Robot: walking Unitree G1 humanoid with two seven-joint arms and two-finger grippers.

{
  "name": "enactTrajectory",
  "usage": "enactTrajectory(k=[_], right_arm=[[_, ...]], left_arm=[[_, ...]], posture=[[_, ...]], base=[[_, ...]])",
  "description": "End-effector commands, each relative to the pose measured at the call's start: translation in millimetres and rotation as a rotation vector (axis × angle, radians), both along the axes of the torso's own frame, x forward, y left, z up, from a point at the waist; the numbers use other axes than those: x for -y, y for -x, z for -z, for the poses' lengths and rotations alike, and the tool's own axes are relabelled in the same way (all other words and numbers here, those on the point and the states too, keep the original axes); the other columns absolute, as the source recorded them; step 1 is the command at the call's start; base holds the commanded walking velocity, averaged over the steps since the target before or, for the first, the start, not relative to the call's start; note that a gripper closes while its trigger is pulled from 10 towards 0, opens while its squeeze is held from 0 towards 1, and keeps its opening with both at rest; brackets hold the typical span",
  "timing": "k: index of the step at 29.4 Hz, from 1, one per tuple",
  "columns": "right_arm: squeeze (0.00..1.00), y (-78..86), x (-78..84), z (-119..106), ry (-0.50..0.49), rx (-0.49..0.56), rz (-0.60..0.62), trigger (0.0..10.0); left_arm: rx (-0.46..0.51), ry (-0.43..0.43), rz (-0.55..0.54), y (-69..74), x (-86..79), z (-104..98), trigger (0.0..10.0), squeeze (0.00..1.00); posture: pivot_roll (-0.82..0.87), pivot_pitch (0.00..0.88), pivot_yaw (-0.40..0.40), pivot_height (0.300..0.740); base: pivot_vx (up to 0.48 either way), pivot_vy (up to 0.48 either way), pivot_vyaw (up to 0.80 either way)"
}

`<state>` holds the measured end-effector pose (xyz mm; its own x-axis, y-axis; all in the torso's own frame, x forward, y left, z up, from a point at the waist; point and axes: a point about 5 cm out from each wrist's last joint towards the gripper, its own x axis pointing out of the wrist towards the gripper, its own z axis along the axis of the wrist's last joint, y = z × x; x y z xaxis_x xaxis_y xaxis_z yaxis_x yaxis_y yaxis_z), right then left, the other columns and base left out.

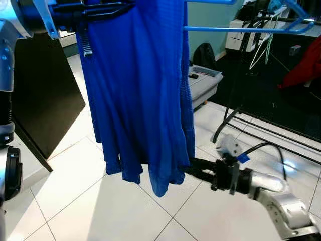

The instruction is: Hang hanger

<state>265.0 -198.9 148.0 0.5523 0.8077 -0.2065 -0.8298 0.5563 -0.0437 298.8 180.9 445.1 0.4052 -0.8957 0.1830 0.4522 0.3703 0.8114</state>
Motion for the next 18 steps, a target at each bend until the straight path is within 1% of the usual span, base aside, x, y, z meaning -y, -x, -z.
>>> enactTrajectory(k=[1,6,14,15,16,17,18], right_arm=[[0.00,2.0,8.2,-0.2,-0.001,0.004,0.020,0.0],[0.00,0.9,16.2,-1.8,0.019,0.018,0.055,0.0],[0.00,-4.1,18.1,-7.0,0.007,0.045,0.079,0.0],[0.00,-5.6,17.4,-10.5,-0.037,0.037,0.085,10.0],[0.00,-5.6,17.4,-10.5,-0.037,0.037,0.085,10.0],[0.96,-6.1,16.9,-12.3,-0.064,0.028,0.086,10.0],[1.00,-4.0,12.7,-16.3,-0.099,0.020,0.049,10.0]], left_arm=[[0.048,0.020,-0.046,7.4,-15.6,-10.6,10.0,0.00],[0.049,0.034,-0.057,6.4,-18.7,-10.8,10.0,0.00],[0.027,0.032,-0.054,4.0,-18.8,-4.3,10.0,0.00],[0.025,0.026,-0.038,4.9,-16.9,-3.3,10.0,0.00],[0.025,0.026,-0.038,4.9,-16.9,-3.3,10.0,0.00],[0.025,0.024,-0.031,5.4,-16.1,-3.2,10.0,0.00],[0.026,0.022,-0.023,6.2,-14.7,-3.4,10.0,0.00]], posture=[[-0.05,0.000,0.087,0.731],[-0.05,0.000,0.088,0.731],[-0.05,0.000,0.082,0.731],[-0.05,0.000,0.083,0.731],[-0.05,0.000,0.083,0.731],[-0.05,0.000,0.083,0.731],[-0.05,0.000,0.083,0.731]], base=[[0.000,0.000,0.00],[0.000,0.000,0.00],[0.000,0.000,0.00],[0.000,0.000,0.00],[0.000,0.000,0.00],[0.000,0.000,0.00],[0.000,0.000,0.00]])
